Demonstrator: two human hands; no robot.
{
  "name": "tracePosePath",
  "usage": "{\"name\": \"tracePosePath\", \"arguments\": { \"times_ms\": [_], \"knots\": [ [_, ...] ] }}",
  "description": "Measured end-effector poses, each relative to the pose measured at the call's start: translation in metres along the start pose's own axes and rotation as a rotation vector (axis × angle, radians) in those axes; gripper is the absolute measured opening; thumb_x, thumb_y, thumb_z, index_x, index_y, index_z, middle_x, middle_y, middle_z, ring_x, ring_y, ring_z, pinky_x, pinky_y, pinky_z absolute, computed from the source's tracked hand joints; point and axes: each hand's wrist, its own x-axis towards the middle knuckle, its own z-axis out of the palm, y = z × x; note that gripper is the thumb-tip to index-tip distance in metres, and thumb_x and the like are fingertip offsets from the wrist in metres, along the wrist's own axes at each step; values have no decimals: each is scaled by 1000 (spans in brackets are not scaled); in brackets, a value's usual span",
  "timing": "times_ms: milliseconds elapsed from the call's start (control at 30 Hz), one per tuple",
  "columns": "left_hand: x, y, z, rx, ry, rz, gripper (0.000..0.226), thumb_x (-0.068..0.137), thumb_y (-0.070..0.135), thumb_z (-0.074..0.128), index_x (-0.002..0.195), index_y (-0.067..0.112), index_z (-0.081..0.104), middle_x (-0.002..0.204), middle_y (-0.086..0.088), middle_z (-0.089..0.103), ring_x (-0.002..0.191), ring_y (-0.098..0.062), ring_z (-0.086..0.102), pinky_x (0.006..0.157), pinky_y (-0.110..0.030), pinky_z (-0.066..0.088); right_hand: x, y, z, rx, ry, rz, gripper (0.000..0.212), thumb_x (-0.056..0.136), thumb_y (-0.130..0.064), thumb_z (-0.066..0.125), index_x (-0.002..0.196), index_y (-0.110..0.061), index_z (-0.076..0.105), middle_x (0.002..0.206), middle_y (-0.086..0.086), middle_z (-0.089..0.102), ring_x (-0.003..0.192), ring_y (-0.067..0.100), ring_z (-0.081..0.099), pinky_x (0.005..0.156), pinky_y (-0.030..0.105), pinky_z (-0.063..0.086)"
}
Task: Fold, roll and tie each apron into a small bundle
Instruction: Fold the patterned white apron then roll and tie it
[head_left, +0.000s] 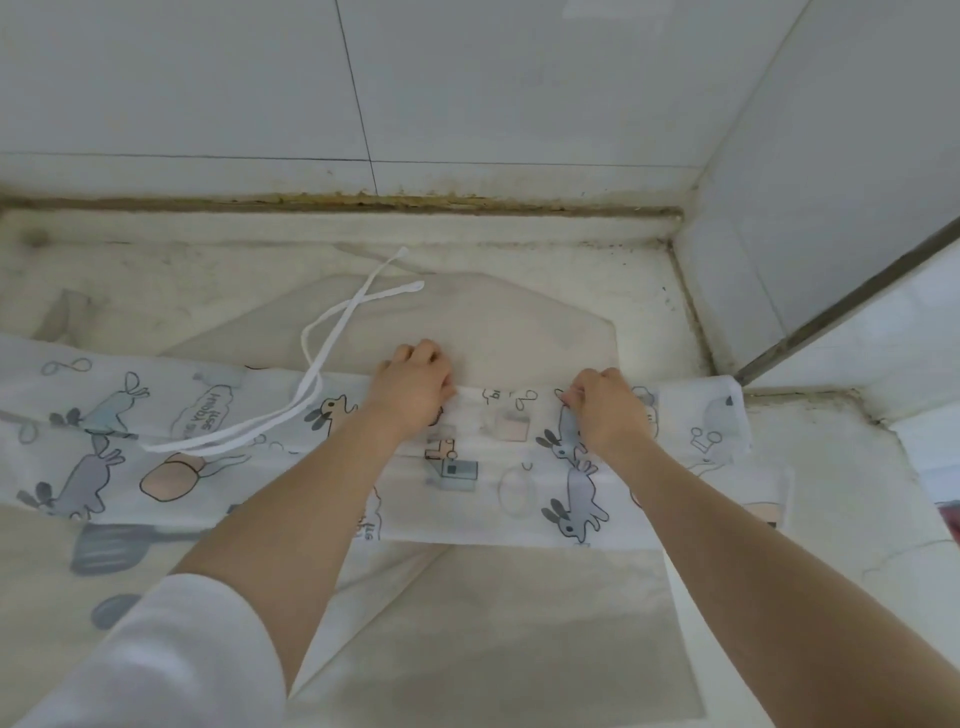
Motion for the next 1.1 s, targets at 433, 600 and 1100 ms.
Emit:
{"name": "tracePosePath", "arguments": {
  "times_ms": [433, 600, 1100],
  "knots": [
    [-3, -16, 16, -75, 394, -196, 31, 96, 21, 33, 101, -1, 54, 99, -19, 56, 93, -35, 51, 84, -44, 37, 16, -19, -10, -103, 76, 54, 22, 100, -14, 39, 121, -8, 41, 123, 11, 43, 102, 35, 57, 69, 37, 39],
    [-12, -1, 14, -223, 386, 8, 50, 92, 31, 27, 128, 2, 45, 134, -22, 43, 121, -38, 40, 107, -51, 23, -3, -48, 6, -121, 207, -175, 42, 99, -26, 39, 138, -13, 30, 153, 11, 14, 129, 35, 34, 99, 43, 35],
    [-73, -36, 1, -490, 580, 91, 35, 89, 10, 37, 114, 6, 61, 104, -7, 63, 91, -10, 53, 71, -29, 50, -10, -38, 34, -361, -42, -156, 56, 100, -38, 17, 151, -19, 3, 159, 2, -10, 146, 26, -8, 119, 45, 0]
  ]
}}
